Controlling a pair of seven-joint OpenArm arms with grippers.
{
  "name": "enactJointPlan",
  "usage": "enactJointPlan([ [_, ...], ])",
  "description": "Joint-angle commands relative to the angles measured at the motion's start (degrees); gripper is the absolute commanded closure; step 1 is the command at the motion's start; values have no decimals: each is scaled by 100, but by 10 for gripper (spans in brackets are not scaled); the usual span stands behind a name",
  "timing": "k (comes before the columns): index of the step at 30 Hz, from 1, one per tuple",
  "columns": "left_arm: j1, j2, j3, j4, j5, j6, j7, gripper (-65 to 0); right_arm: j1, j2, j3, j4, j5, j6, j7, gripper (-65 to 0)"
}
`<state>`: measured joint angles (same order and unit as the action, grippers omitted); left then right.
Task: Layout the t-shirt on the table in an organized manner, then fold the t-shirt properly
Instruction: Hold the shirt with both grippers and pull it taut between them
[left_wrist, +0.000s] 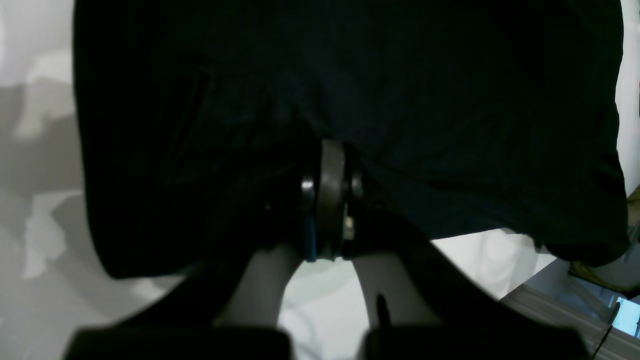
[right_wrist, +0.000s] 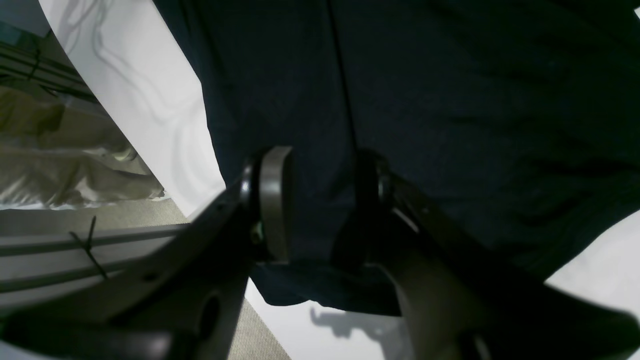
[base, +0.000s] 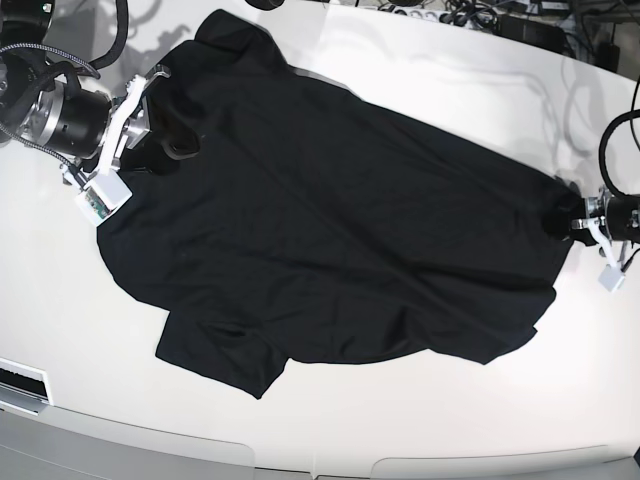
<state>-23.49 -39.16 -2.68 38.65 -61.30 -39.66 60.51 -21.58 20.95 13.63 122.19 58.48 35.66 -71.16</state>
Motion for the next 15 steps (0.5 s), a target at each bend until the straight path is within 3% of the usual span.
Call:
enactJointPlan([
  [1,-129,-153,-39,72,-140,-34,-50,0,31,66,37,83,103,35,90,-229],
  [7,-131,-195,-39,72,-372,-34,-46,0,28,66,74,87,116,33,-4,-229],
  [11,-129,-192,-39,72,-330,-34,-50,0,-81,26,433,232,118,-11,-59,-229],
  [15,-127,-192,-39,72,-339,-34,-50,0,-623,-409,1091,258,170,-7,-57,-229],
])
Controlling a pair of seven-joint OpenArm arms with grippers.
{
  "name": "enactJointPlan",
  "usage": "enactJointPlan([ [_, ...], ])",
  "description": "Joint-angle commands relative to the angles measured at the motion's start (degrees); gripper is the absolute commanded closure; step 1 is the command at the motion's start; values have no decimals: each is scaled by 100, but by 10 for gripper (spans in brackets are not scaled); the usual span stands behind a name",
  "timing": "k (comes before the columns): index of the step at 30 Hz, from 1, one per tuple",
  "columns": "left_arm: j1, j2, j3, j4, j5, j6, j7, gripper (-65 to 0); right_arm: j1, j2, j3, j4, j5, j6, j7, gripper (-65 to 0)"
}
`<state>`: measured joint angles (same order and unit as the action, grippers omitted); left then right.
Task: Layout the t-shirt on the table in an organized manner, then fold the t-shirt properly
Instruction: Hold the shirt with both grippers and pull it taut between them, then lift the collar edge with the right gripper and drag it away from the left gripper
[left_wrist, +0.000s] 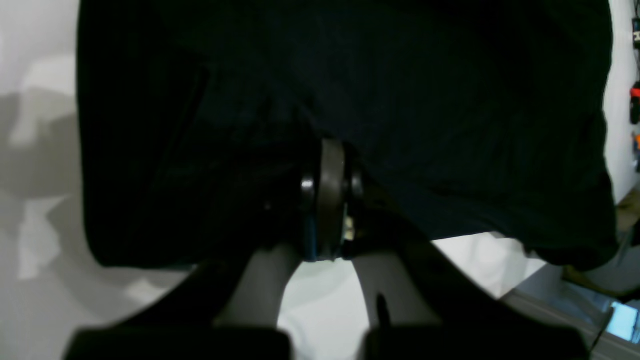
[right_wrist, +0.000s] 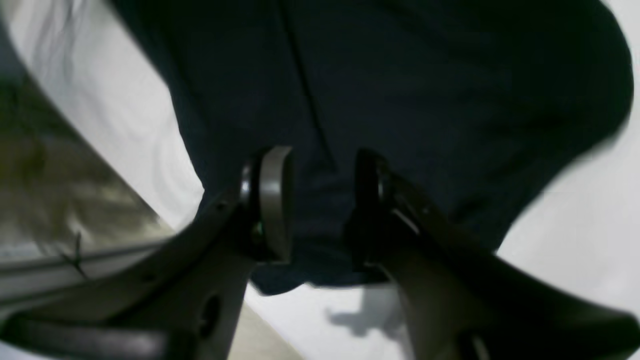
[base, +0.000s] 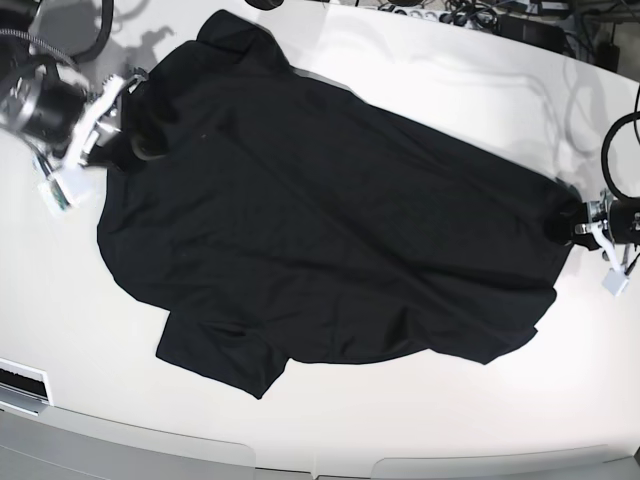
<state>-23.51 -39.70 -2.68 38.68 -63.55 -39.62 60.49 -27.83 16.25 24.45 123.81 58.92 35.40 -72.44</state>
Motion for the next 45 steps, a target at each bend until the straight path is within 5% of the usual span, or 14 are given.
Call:
enactJointPlan([
  [1,-127,-138,-39,70,-149,-38,-48,0,-153,-85,136,96,122,20,70,-229],
  [10,-131,-127,-46,70,-450,-38,-46,0,-1180,-1023,341,-219,61,50,90,-304],
  [17,-131,-125,-46,70,-584,-38,-46,0,-1250,-1038,341,-879,122,258,92,-304],
  [28,-129,-125,-595,70,-752,-38,177,0,-1182,-1084,341,-1825,-63,52,584,-305],
  [35,-127,-114,-688,70,-981,-38,304,0,-929,-1099,313,-2507,258,334,560,-305],
  [45,-125,-98,-688,70,-1005,-38,304,0,-579,-1200,-293,-2680,201,460,575,-305],
])
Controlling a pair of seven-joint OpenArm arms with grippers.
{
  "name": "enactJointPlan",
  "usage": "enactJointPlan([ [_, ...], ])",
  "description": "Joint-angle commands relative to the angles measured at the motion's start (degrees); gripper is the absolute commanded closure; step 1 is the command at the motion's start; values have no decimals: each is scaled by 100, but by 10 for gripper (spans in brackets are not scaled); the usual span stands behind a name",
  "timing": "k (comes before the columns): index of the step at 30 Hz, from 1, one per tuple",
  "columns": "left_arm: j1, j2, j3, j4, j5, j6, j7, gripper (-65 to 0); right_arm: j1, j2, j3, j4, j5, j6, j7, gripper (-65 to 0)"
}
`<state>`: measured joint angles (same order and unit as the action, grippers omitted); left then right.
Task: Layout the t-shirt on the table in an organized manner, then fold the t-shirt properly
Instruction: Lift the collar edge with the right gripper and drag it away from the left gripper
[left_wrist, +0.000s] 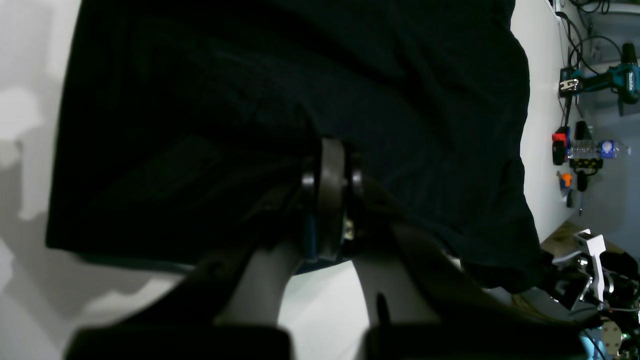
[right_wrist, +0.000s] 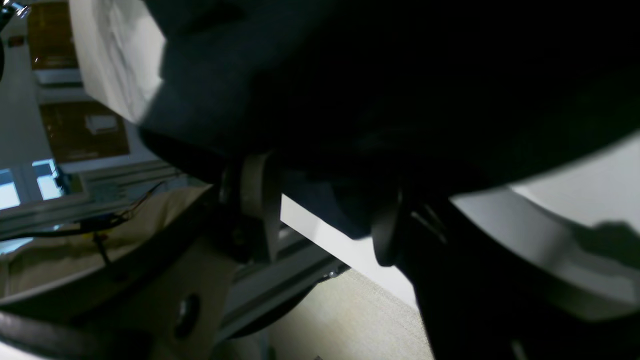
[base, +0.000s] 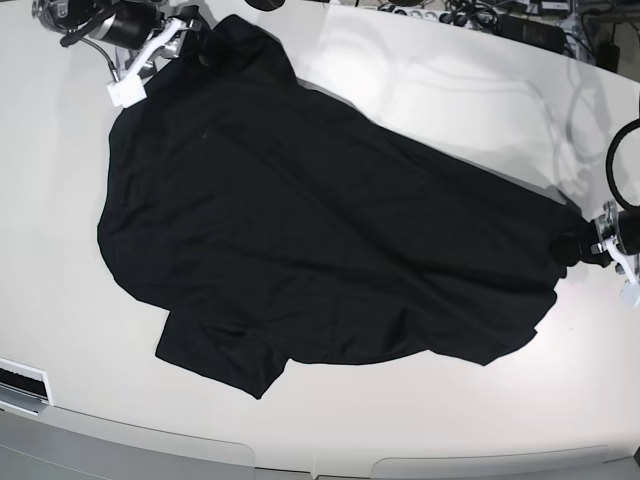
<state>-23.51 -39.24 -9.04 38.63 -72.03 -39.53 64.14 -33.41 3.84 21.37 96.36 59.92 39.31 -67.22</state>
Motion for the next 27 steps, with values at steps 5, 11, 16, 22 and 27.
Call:
enactJointPlan([
  [5,-127,-140,-52,74,-162,-47,-61,0,24,42,-369,66,-44,69,66,-305],
  [11,-127,-140,-52,74,-160,-47,-61,0,94,48,-487,66,-284,69,59,-150],
  [16,-127,-142,-52,74,-160,-47,-59,0,199,210,-481,267,-116,69,-133,0],
  [22,-127,-144,-52,74,-157,-47,-44,0,116,380,-74,1716,656,69,-1010,0],
  [27,-127,-142,-52,74,-160,-47,26,0,-44,380,560,2813,640,69,-1005,0],
])
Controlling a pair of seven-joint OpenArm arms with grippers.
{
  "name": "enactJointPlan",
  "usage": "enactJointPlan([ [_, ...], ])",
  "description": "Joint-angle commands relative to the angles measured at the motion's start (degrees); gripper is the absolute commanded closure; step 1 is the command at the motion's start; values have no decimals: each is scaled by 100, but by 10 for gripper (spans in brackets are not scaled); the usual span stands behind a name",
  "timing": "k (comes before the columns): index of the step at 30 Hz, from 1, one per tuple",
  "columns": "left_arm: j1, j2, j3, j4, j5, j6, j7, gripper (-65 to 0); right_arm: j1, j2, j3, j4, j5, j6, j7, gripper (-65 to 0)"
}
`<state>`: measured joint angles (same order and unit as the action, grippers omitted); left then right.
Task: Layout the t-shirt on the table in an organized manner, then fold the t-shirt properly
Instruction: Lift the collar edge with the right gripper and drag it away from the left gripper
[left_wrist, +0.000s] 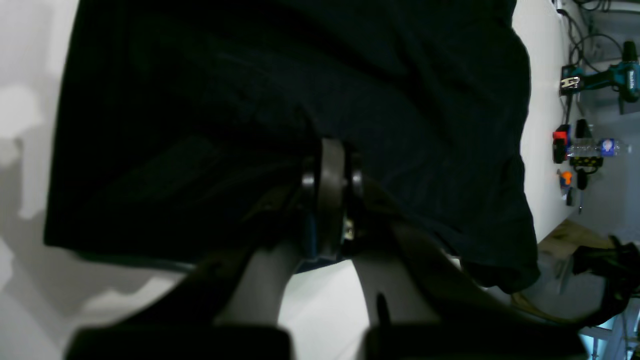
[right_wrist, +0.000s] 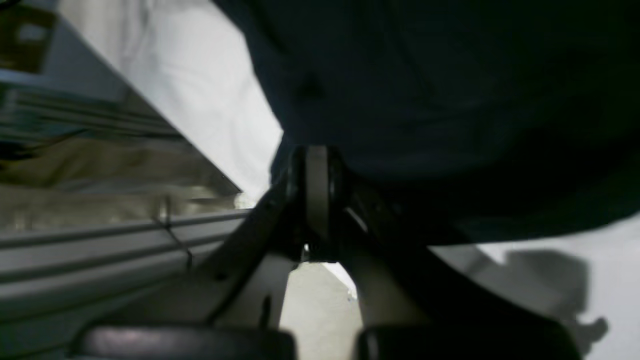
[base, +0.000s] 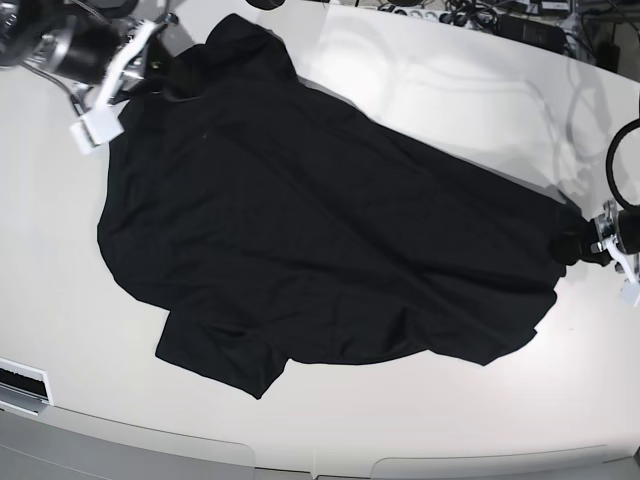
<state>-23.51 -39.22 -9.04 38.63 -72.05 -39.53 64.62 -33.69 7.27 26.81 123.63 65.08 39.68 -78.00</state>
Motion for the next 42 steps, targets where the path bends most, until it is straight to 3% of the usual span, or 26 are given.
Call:
enactJointPlan([
  [1,-127,-142,-52,74,-160,-47,-22,0,-50,37,103,144,87,32,76,0],
  [5,-127,-144,-52,74,-157,-47,-24,0,-225,24,179,59,-260,32,81,0],
  [6,-127,-142,-52,74,-160,-47,-24,0,-262,15,179,-26,-435,32,103,-31],
  [8,-127,-142,-52,74,-160,-47,-24,0,-319,7,179,-332,-857,32,424,-176],
  [10,-127,-142,-52,74,-164,-47,-24,0,-330,7,179,-826,-1207,-210,887,-320],
  [12,-127,-142,-52,74,-162,-47,-24,0,-317,7,179,-1386,-1307,-348,1220,-379],
  [18,-127,-142,-52,74,-162,-47,-24,0,-11,4,164,-2848,-1209,-223,1287,-378],
  [22,-127,-142,-52,74,-160,-47,-24,0,138,0,131,-3615,-592,24,1060,-378],
  [26,-127,-142,-52,74,-160,-47,-22,0,197,-70,-140,-3744,-149,32,645,-377],
  [31,-127,-142,-52,74,-160,-47,-22,0,286,-304,-538,-3744,-146,32,634,-372],
  [33,-127,-142,-52,74,-160,-47,-22,0,354,-315,-588,-3722,-164,32,621,-284],
  [36,-127,-144,-52,74,-162,-47,-11,0,459,-278,-535,-3574,-129,32,313,-6],
  [38,-127,-144,-52,74,-188,-47,-7,0,483,-229,-448,-3316,254,32,-177,0],
  [42,-127,-144,-52,74,-208,-47,-7,0,431,-168,-42,-2411,1322,32,-200,0],
])
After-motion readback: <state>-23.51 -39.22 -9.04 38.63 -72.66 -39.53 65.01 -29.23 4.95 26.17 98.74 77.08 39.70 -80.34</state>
